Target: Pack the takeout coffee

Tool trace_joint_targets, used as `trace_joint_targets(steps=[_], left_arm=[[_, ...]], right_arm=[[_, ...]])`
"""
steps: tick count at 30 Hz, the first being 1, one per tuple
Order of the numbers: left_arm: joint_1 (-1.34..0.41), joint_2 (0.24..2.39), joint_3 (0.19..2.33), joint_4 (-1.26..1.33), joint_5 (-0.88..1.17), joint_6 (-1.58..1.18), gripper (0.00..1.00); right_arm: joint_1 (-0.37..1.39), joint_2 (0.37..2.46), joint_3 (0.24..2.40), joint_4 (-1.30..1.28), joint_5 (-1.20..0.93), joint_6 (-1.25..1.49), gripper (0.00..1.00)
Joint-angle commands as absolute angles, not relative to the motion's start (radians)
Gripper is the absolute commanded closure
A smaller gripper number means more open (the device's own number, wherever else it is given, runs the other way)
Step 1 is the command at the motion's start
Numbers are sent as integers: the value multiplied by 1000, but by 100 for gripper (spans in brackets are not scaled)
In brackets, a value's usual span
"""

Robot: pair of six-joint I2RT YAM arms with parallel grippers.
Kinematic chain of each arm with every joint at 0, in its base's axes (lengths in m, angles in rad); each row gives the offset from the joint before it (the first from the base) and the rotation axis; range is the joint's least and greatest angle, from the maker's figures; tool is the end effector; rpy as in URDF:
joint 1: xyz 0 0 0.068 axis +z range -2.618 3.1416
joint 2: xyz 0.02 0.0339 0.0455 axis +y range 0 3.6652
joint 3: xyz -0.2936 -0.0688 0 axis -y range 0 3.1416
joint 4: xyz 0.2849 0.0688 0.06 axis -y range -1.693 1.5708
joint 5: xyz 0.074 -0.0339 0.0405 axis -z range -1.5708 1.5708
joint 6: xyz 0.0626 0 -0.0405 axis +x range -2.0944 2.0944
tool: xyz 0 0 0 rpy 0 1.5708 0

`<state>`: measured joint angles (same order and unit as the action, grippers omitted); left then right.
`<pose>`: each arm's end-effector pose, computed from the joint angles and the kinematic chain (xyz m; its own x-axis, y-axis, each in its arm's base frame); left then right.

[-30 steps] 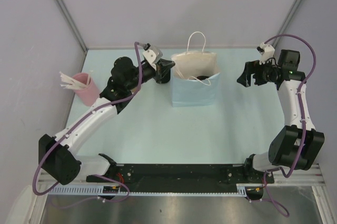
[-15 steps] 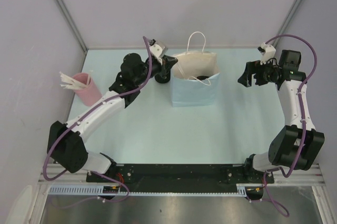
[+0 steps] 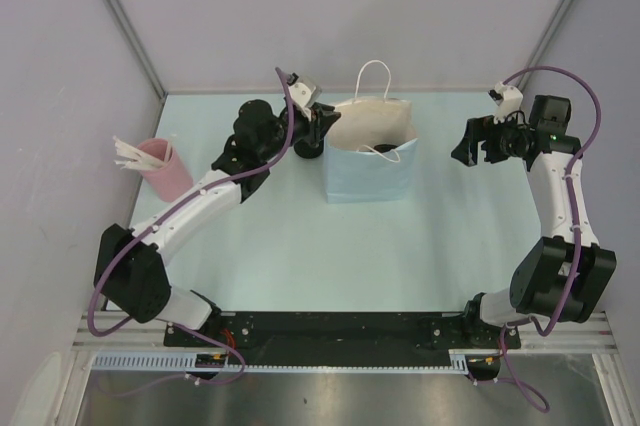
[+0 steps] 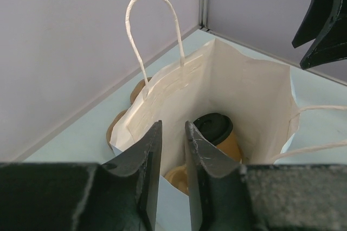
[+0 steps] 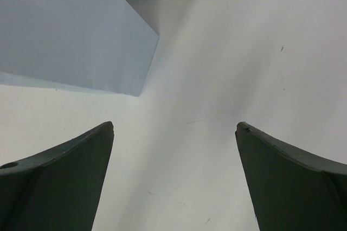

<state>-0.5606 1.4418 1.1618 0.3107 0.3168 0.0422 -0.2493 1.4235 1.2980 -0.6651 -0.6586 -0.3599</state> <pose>0.3335 -0.2324 0.3877 0.0584 0.0107 -0.9982 0.7672 0.6394 0.0517 0.3525 -0.0502 0.3400 -0.5665 -0.1432 -0.8115 -0.4504 0.8785 0.1594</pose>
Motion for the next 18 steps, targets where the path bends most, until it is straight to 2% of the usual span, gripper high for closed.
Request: trace_joint_targets(steps=[1,3,7,10,12,13,16,18], left_arm=[[-566,1419,1213,322,328,35,70],[-566,1413,1227,295,334,37,67],[-565,1379,1261,213,337,61,54],[-563,1335,1272,155,328,95,35],[-555,1312,1270,115,327,118,28],[-549,1298,1270,98,324,123,21],[-509,1246,1258,65,337,123,8],[-460,1210,1244,52,348,112,4]], right_arm=[[-253,1430,1299,-663,-680,-370,0],[-253,1433,1299,-663,-683,-370,0],[-252,1436,1299,-664,-687,-370,0],[-244,1436,1299,-664,-692,-370,0],[-239,1434,1299,-666,-692,-370,0],[-236,1433,1298,-664,-695,-370,0],[-229,1428,1299,-666,-696,-368,0],[-226,1425,1299,-666,-696,-365,0]])
